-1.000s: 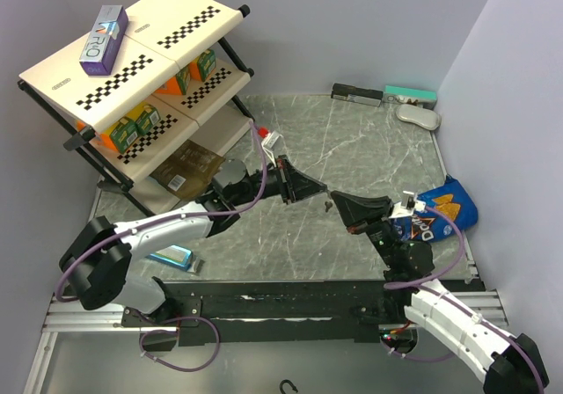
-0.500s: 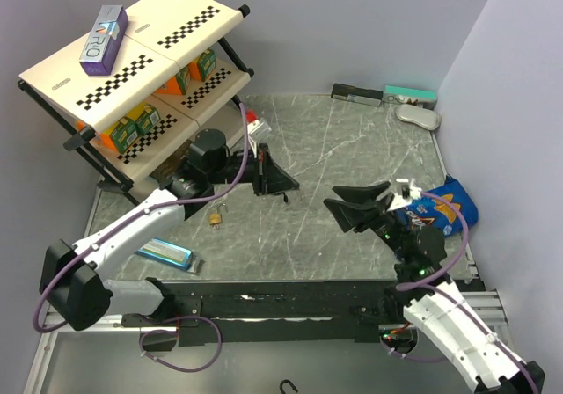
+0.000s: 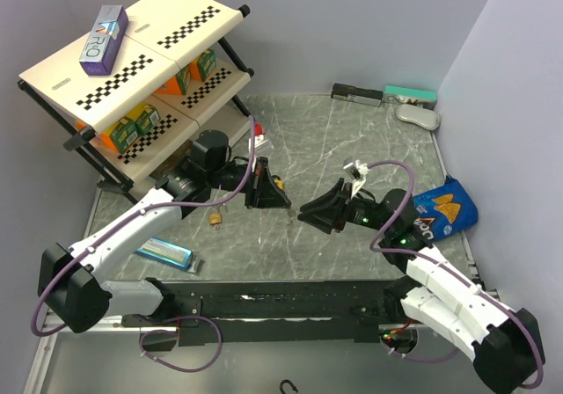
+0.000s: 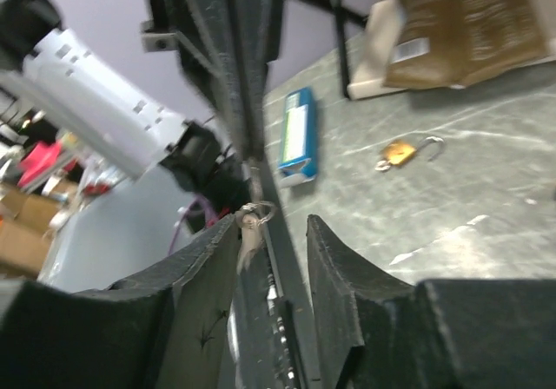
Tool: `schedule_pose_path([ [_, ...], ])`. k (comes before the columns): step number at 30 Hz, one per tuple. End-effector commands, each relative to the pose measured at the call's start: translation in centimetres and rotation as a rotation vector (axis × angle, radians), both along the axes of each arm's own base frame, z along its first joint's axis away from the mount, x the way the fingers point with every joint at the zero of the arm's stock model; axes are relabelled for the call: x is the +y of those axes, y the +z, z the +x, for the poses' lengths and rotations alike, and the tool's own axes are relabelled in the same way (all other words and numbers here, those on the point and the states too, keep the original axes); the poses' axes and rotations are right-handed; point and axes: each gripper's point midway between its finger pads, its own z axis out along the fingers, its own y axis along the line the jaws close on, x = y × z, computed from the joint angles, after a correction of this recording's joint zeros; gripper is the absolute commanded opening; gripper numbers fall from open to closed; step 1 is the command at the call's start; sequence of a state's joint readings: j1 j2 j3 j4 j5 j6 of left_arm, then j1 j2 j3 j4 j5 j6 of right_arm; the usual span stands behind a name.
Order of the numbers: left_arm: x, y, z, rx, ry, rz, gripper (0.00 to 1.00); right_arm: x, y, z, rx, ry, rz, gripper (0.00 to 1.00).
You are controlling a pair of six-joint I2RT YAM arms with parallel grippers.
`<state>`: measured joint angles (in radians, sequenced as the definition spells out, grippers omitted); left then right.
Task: Unlock with the key
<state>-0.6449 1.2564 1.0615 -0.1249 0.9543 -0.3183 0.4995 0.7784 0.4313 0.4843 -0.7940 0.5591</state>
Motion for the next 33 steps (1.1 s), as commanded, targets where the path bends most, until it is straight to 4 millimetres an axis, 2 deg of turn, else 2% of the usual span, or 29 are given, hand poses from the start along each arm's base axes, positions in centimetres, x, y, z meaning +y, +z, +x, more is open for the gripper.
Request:
schedule_pose_path([
  [1,0.2,2.4,-0.6,-0.090,-0.052,-0.049,0.01,1.2,3.3,-1.6,-0.110,0.098,0.024,0.43],
  [14,0.4,2.6,-1.1,-0.094,-0.079,-0.049,0.01,3.0,2.8,-1.9,-0.113,0.134,-0.002,0.34],
  [19,0.4,2.6,-1.3,-0.090,-0.089,-0.048,0.01,2.9,2.9,-1.6,-0.120,0.112,0.006,0.32],
  [21,0.4,2.6,-1.3,-0.093,-0.091,-0.050,0.01,2.8,2.9,-1.4,-0.121,0.097,0.004,0.33],
  [26,0.5,2.6,-1.3,-0.094,-0.091,-0.050,0.01,2.6,3.1,-1.1,-0.130,0.071,0.005,0.45],
  [33,0.4,2.4,-1.2,-0.090,-0.083,-0.047,0.01,3.1,3.5,-1.4,-0.144,0.077,-0.005,0.45],
])
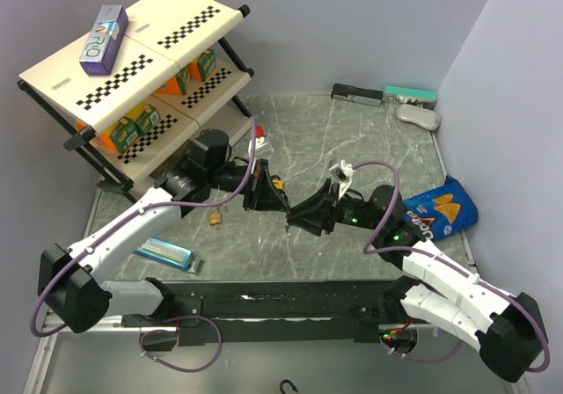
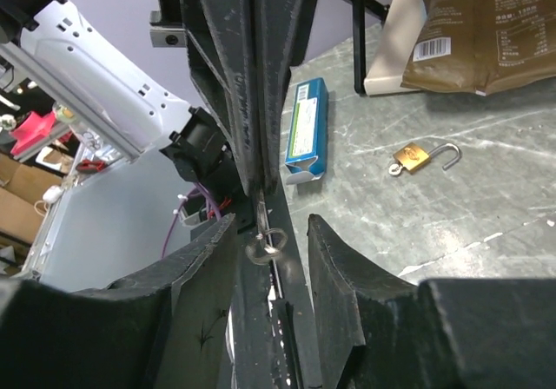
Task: Unlock with the key
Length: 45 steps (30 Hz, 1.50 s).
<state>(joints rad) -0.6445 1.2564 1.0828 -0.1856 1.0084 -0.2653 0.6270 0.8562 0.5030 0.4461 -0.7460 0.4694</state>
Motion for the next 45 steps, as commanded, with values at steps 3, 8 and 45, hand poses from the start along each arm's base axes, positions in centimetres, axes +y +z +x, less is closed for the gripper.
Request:
schedule_pose_path([
  [3,0.1,2.2,-0.1,-0.079,-0.018,-0.051,0.01,0.9,3.1,-0.7,-0.104,0.023,0.023,0.42],
  [8,0.1,2.3,0.0,-0.084,-0.011,-0.049,0.01,1.1,2.7,-0.7,-0.094,0.029,0.011,0.33],
  [45,0.3,2.3,0.2,-0.099,0.006,-0.043,0.42,0.4,2.0,-0.7,-0.131,-0.003,0.028,0.00],
])
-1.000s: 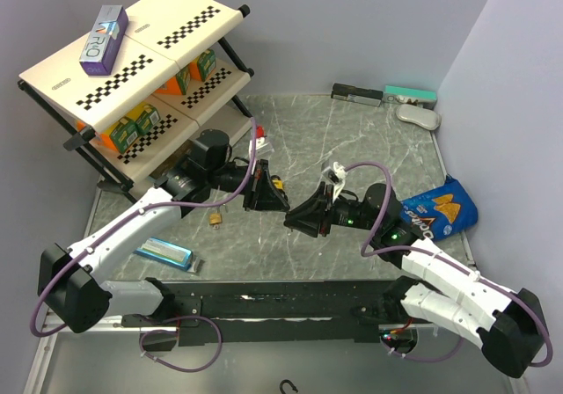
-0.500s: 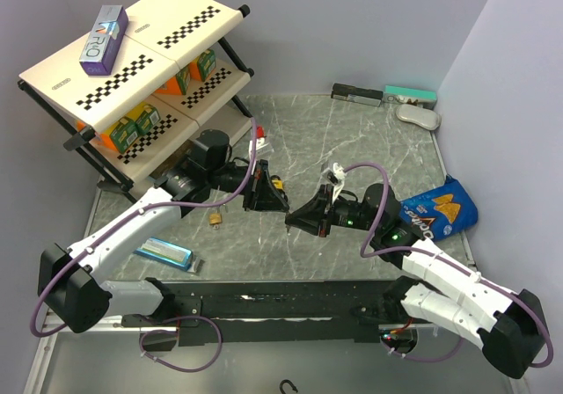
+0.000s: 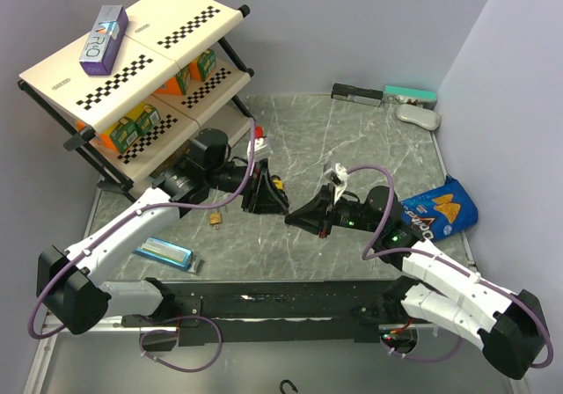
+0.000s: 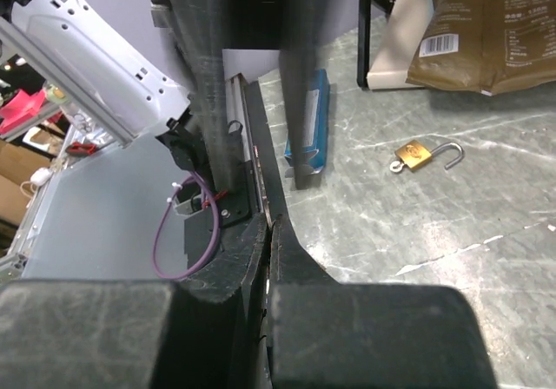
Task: Unlock with the key
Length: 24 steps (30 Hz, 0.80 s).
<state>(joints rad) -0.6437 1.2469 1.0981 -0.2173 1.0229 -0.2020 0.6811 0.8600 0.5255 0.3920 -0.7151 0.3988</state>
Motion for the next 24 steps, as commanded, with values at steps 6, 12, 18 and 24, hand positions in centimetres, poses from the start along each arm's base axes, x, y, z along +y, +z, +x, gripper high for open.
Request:
schedule_pose_path([
  [6,0.9,3.6,4.6,-0.078,0.285,-0.098,0.96,-1.3,0.6,2.4,-0.008,-0.158,0.022,0.00],
  [12,3.6,1.6,11.8,0.020,0.718,-0.055,0.99,-4.5,-3.2,6.2,0.150,-0.386,-0.004,0.00],
  [18,5.2,-8.2,16.5,0.246,0.990,0.223,0.94,-8.0,-5.1,8.0,0.178,-0.607,-0.077,0.00],
  [24,3.9,-13.6,19.0,0.181,1.086,0.526,0.89,-9.8,-4.9,7.8,0.118,-0.677,-0.092,0.00],
])
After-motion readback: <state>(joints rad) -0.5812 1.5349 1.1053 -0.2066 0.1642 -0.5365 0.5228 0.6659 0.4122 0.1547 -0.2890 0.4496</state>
